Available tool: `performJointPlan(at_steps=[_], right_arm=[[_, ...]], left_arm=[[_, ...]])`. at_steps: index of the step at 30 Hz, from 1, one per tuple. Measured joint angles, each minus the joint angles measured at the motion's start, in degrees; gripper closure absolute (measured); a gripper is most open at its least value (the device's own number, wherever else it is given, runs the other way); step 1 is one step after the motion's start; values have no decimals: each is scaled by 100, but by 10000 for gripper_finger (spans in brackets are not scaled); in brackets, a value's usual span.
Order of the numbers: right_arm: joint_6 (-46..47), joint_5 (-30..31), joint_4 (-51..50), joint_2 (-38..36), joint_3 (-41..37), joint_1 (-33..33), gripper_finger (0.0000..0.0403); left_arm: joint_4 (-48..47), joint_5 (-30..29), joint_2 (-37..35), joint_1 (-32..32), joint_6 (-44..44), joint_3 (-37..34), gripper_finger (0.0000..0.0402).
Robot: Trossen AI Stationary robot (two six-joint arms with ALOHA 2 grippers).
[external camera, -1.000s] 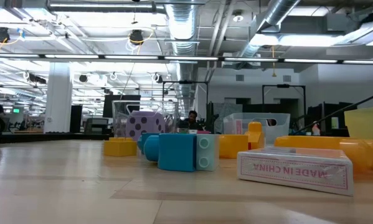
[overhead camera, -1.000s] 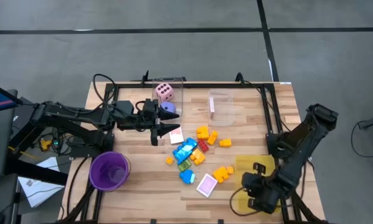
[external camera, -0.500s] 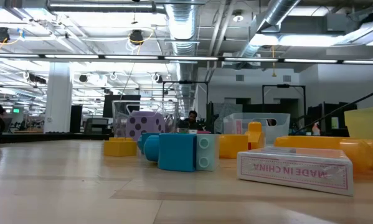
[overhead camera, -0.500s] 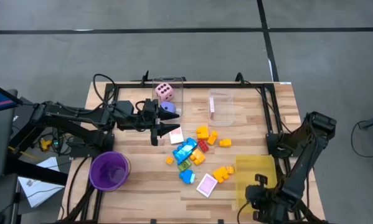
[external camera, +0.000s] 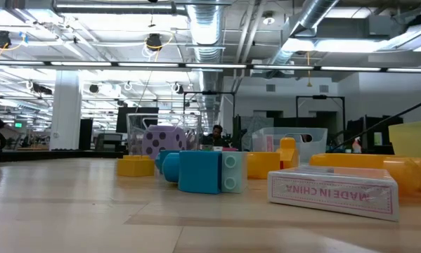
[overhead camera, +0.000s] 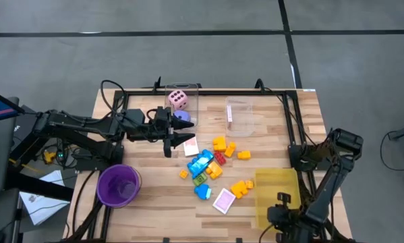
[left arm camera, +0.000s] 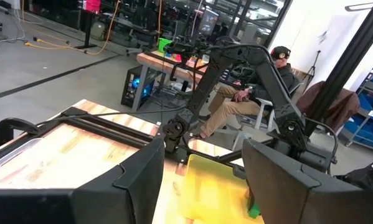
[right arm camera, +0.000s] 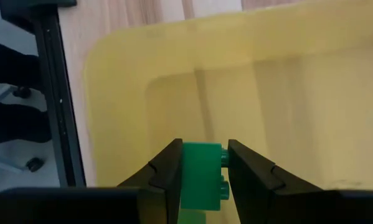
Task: Pick & Place Toys
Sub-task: Put the green game piece into the bin
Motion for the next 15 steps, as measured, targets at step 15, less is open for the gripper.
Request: performJointPlan(at_steps=[15], right_arm=[[-20, 168, -34, -7, 0, 147, 302]], left_arm=[[2, 0, 0, 107, -46, 0, 189]])
